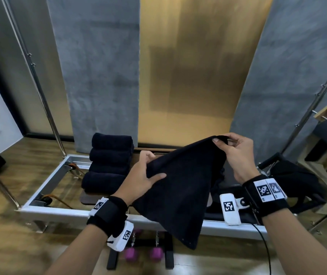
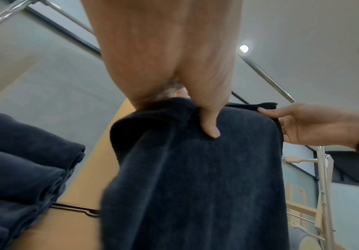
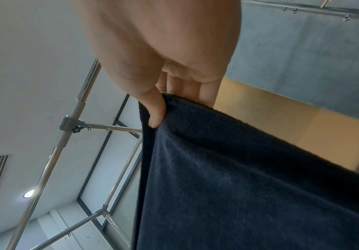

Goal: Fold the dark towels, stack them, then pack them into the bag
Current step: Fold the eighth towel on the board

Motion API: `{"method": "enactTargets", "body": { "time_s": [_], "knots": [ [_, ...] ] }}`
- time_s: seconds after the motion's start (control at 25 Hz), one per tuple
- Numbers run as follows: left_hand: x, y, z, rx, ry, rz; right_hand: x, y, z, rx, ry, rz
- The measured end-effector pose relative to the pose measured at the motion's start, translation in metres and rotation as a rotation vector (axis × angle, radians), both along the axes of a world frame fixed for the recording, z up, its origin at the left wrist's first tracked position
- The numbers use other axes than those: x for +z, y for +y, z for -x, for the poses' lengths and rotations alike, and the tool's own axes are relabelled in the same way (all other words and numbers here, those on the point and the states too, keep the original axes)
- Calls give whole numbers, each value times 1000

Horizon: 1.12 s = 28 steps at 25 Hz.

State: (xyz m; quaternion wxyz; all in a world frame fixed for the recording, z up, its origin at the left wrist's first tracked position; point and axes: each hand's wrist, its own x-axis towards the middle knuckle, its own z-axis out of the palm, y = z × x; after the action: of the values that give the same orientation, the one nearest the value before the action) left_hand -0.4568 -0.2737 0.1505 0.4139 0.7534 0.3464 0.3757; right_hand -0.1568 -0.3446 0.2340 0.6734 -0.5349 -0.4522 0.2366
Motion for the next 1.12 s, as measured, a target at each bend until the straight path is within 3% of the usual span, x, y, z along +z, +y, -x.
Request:
{"method": "enactTargets", "body": {
  "time_s": [0.2, 0.6, 0.76, 0.88, 1.12],
  "knots": [
    [1, 15, 29, 64, -9, -201, -14, -3, -21, -112, 38, 37],
    [11, 33, 37, 330, -221, -92, -51, -3, -53, -134, -98, 242],
    [9, 44, 31, 461, -227, -179, -56, 0, -56, -232, -173, 250],
    [2, 60, 21, 432, -368, 58, -62, 16, -59, -303, -263, 241],
    [-15, 108, -14, 492, -578, 481, -90, 81, -57, -67, 128, 315]
  ]
}}
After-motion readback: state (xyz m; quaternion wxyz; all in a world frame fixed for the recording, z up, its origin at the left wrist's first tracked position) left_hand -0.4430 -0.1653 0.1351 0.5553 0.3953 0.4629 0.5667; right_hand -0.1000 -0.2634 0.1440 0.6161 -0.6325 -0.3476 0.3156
